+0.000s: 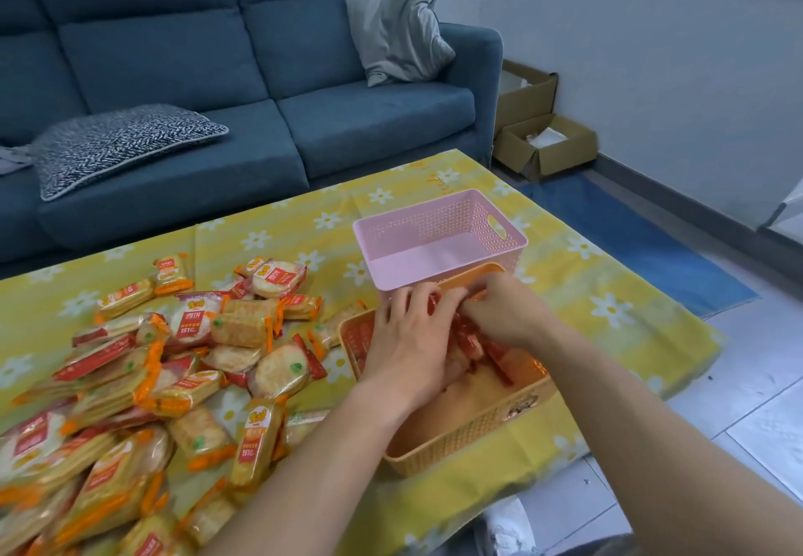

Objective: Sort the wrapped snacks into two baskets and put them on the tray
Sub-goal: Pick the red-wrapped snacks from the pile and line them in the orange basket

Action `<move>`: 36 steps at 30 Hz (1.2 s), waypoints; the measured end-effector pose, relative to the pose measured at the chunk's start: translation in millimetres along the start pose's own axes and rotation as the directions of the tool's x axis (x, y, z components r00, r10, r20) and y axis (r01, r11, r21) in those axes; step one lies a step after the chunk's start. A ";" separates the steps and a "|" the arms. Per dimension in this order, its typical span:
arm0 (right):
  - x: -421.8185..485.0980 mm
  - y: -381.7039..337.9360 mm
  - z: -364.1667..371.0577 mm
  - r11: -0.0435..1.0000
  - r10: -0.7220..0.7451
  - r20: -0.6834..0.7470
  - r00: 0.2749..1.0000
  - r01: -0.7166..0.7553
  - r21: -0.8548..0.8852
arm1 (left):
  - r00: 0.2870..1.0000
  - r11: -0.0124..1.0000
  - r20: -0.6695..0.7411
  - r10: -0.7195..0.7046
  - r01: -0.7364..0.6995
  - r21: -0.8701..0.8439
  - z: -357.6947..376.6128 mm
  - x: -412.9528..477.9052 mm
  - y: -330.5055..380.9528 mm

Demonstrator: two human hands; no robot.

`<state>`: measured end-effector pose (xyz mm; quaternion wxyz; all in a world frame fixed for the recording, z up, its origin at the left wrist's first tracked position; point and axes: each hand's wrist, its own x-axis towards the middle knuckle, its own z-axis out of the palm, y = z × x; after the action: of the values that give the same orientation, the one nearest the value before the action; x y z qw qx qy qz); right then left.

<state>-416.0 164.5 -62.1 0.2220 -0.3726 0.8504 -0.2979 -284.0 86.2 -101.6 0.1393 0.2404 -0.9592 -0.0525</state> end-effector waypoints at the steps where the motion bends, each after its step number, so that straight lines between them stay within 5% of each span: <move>1: 1.6 0.2 -3.7 0.998 0.010 0.049 0.999 -0.013 0.063 | 1.000 1.000 0.011 0.018 -0.018 -0.001 1.2 -0.1 0.5; 3: 3.3 4.5 -13.2 0.998 0.021 0.027 0.999 -0.022 0.057 | 0.999 0.999 0.023 0.028 -0.029 0.019 2.8 1.2 0.5; 5: 2.2 13.1 -21.4 0.984 -0.005 -0.073 0.997 -0.008 -0.177 | 0.999 0.998 0.037 0.023 -0.025 0.049 5.9 3.1 0.3; 9: -7.8 18.5 -11.7 0.752 -0.061 -0.009 0.998 0.040 -0.657 | 0.999 0.998 0.038 -0.010 0.008 0.059 8.5 5.5 2.9; 18: -14.4 10.5 16.9 0.443 0.018 -0.026 1.000 -0.031 -0.896 | 0.999 0.999 0.038 -0.027 0.025 0.037 5.1 5.7 4.6; 23: -23.2 3.3 -2.7 0.583 -0.083 -0.109 0.991 -0.040 -0.811 | 0.999 0.998 0.049 -0.013 0.010 0.056 1.7 3.7 2.8; 28: -20.9 6.1 -9.5 0.708 -0.290 -0.157 0.944 0.101 -0.699 | 0.998 0.998 0.057 -0.016 0.013 0.054 2.7 5.4 3.2; 36: -11.7 20.7 9.5 0.863 -0.268 -0.177 0.947 0.154 -0.482 | 0.989 0.992 0.082 -0.126 0.126 0.006 1.2 12.2 11.1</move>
<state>-413.4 181.5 -81.1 -0.0106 -0.4677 0.8706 -0.1522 -299.5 90.2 -97.9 0.0962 0.2980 -0.9471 -0.0706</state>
